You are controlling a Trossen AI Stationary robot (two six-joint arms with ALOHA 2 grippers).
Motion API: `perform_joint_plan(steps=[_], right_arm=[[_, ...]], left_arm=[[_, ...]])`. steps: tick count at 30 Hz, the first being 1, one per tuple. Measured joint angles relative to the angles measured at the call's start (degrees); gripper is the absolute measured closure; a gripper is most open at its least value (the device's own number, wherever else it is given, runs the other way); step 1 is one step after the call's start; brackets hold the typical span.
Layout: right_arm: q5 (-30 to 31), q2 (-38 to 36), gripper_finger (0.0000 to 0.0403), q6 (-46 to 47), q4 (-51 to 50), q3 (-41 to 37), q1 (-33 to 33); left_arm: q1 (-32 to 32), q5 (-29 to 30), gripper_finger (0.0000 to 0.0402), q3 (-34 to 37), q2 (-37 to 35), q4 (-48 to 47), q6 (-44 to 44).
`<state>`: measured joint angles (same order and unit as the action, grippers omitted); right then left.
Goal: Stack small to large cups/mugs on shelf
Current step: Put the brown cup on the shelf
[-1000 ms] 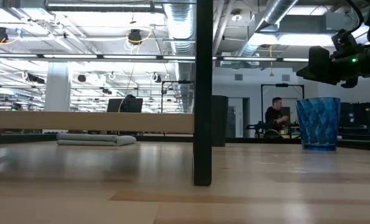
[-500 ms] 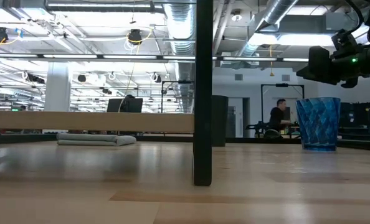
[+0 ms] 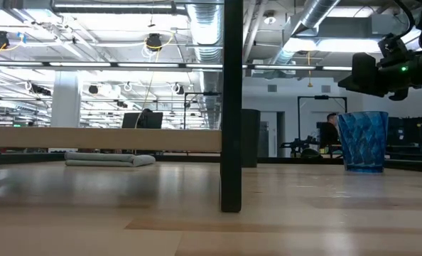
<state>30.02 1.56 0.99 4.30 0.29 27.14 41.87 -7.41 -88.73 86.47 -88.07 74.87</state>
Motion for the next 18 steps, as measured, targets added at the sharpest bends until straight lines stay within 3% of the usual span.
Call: perform_joint_plan(steps=[3,7,11,18], right_arm=[[0.0,0.0,0.0221,0.01,0.0,-0.01,0.02],[0.0,-0.01,0.0221,0.02,0.02,0.0,0.02],[0.0,-0.02,0.0221,0.02,0.01,-0.01,0.02],[0.0,-0.02,0.0221,0.02,0.01,-0.02,0.02]], left_arm=[[-2.03,0.11,0.0401,0.34,-3.07,-2.23,3.63],[-4.9,6.55,0.0401,0.79,-7.1,-2.32,9.28],[-6.73,9.38,0.0401,0.9,-8.82,-1.75,10.31],[-7.4,-0.44,0.0401,10.59,-9.69,-1.99,13.31]])
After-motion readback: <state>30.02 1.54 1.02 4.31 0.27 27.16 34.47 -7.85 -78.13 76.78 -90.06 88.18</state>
